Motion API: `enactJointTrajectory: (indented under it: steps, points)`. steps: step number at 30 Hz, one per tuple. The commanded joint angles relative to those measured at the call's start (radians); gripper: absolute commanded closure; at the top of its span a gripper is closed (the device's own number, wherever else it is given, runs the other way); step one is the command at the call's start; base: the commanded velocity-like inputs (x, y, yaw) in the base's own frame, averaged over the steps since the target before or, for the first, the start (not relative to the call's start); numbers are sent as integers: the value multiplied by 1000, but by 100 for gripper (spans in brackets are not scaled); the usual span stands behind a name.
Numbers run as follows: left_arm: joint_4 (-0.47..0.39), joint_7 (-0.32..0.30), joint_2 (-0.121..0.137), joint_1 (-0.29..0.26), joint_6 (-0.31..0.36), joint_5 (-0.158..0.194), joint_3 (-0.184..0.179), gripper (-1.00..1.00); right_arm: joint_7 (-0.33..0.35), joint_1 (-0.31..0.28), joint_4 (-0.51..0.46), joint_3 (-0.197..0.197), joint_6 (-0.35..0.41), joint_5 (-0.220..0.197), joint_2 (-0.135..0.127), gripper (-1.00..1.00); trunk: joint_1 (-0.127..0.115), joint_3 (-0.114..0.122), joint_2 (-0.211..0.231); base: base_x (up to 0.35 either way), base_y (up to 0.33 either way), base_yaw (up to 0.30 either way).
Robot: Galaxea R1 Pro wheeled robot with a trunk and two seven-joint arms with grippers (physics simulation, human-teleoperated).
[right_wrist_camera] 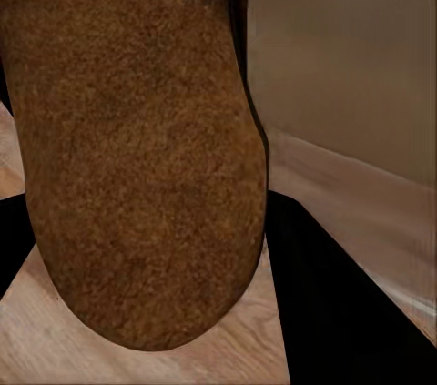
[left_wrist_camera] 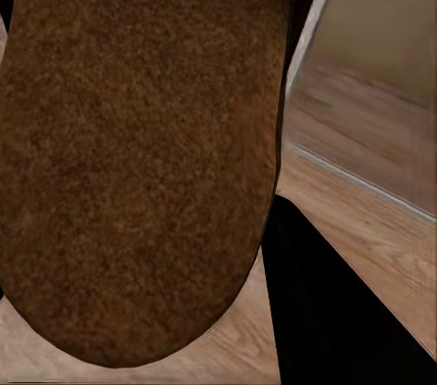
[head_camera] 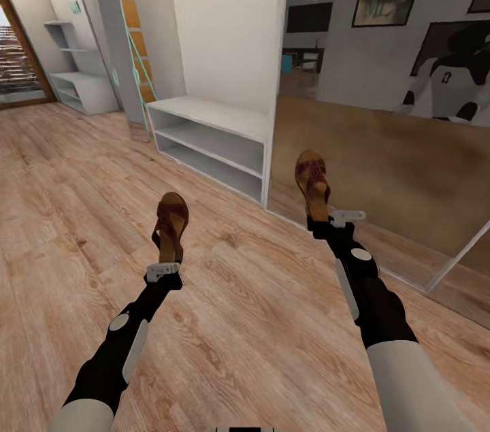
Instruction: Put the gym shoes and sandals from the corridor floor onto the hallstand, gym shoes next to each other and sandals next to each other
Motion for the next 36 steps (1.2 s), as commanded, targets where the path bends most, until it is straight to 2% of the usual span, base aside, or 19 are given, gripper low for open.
enactJointTrajectory:
  steps: [1,22,36]
  points:
    - [1,-11,-1,-1,1,9,4,100,-1,0,-2,-1,6,1,0,100,0,-1,0,176,0,294]
    - [1,-11,-1,-1,1,9,4,100,-1,0,-2,-1,6,2,0,100,0,-15,0,332,2,294]
    - [1,-11,-1,-1,3,9,4,100,-2,0,-2,-1,6,2,0,100,0,-23,0,345,102,294]
